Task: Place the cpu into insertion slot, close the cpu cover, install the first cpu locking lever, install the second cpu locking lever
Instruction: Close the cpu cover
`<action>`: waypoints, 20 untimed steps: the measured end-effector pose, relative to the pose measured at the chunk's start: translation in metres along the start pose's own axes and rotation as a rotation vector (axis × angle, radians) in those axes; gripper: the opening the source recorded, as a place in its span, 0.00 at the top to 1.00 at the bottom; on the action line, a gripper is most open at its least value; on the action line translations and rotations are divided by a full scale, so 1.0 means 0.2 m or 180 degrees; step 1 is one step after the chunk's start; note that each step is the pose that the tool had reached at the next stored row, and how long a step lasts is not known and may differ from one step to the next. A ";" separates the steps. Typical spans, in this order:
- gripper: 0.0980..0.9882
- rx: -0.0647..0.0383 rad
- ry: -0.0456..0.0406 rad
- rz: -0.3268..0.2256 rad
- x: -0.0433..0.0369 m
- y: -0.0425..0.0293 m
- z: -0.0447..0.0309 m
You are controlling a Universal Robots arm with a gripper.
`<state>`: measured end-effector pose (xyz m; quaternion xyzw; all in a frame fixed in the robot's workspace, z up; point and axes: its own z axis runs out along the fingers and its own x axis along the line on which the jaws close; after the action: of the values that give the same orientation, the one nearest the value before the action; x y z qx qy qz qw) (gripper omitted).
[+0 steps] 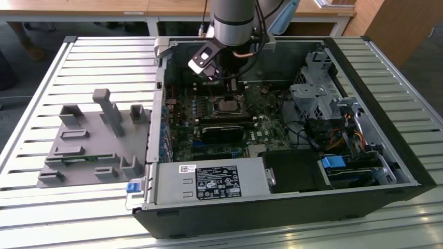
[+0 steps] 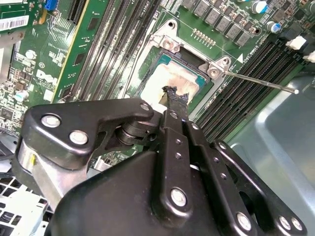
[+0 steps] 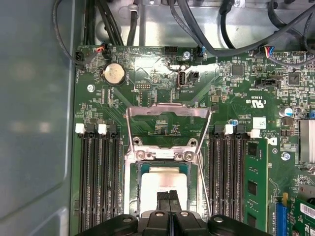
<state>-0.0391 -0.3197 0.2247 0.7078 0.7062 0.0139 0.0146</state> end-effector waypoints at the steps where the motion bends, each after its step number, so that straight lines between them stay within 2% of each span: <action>1: 0.99 0.0000 0.0000 0.0000 0.000 0.000 -0.002; 20: 0.99 0.0000 0.0000 0.0000 0.000 0.002 -0.039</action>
<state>-0.0391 -0.3197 0.2325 0.7078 0.7062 0.0139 0.0146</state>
